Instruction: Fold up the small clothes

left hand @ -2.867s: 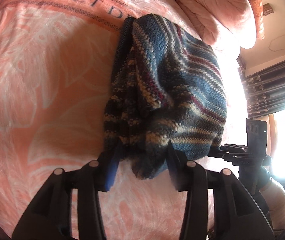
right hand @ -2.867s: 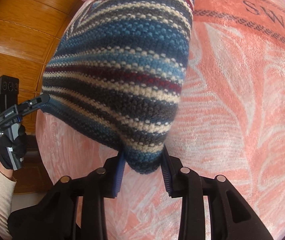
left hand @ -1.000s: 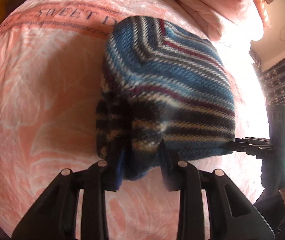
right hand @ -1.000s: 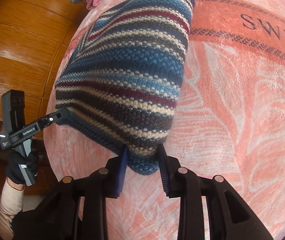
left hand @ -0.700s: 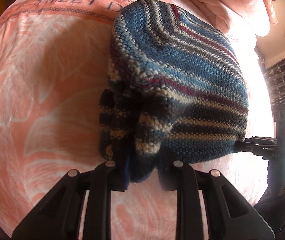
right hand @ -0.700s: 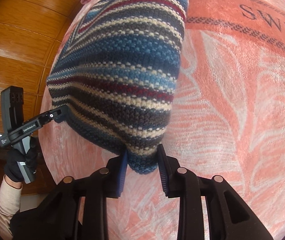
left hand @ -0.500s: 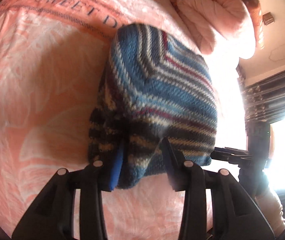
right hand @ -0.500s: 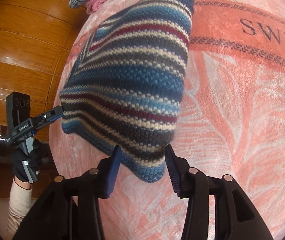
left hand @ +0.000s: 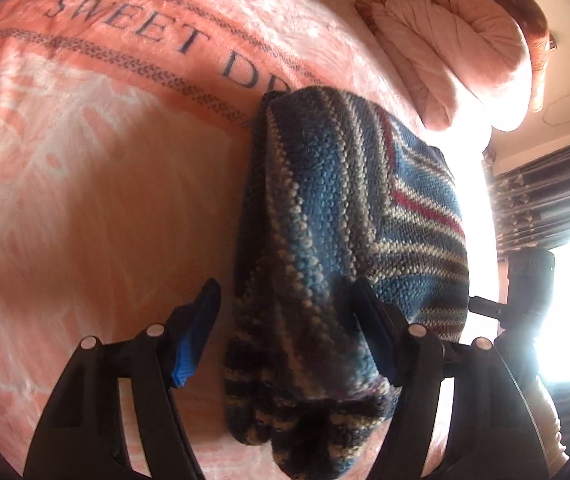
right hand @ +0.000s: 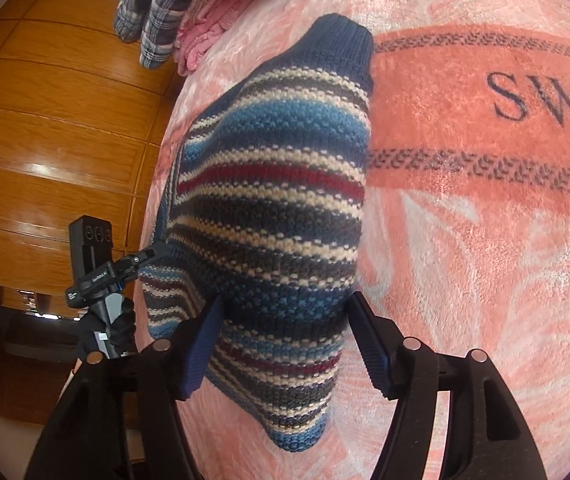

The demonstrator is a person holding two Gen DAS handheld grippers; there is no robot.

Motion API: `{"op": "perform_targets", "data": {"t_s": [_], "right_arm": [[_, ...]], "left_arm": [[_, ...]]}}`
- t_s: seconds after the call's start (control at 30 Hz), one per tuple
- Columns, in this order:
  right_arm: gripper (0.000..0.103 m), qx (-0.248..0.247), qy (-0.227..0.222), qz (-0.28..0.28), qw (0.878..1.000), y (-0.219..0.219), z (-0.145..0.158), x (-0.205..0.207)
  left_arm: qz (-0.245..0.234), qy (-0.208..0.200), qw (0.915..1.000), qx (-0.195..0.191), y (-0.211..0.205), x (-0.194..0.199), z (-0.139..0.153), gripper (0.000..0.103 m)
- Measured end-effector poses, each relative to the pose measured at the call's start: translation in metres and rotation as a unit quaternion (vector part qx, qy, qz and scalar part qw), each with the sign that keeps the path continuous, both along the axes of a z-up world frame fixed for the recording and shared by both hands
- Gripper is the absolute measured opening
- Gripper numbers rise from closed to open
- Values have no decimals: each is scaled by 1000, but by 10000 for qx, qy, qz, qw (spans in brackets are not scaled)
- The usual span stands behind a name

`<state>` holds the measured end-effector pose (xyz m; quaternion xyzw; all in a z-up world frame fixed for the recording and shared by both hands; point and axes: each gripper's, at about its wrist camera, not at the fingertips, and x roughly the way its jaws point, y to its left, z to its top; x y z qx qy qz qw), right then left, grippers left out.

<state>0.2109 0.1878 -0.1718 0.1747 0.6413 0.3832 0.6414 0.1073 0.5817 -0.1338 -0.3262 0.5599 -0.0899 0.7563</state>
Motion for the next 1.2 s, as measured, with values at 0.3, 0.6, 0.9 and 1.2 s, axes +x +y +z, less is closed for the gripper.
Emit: {"op": "perform_targets", "data": {"t_s": [0.3, 0.6, 0.9, 1.2], "right_arm": [[78, 382, 197, 7, 9991, 15, -22, 10], [65, 692, 353, -338, 9964, 25, -35, 8], [54, 931, -104, -73, 9956, 3, 39, -11], [54, 799, -630, 56, 9948, -123, 115, -50]], "left_arm": [[-214, -76, 9987, -461, -15, 28, -22, 82], [-80, 105, 9994, -332, -32, 43, -29, 62], [96, -565, 9923, -1096, -60, 17, 7, 43], [-325, -809, 9871, -1340, -183, -4, 70, 43]]}}
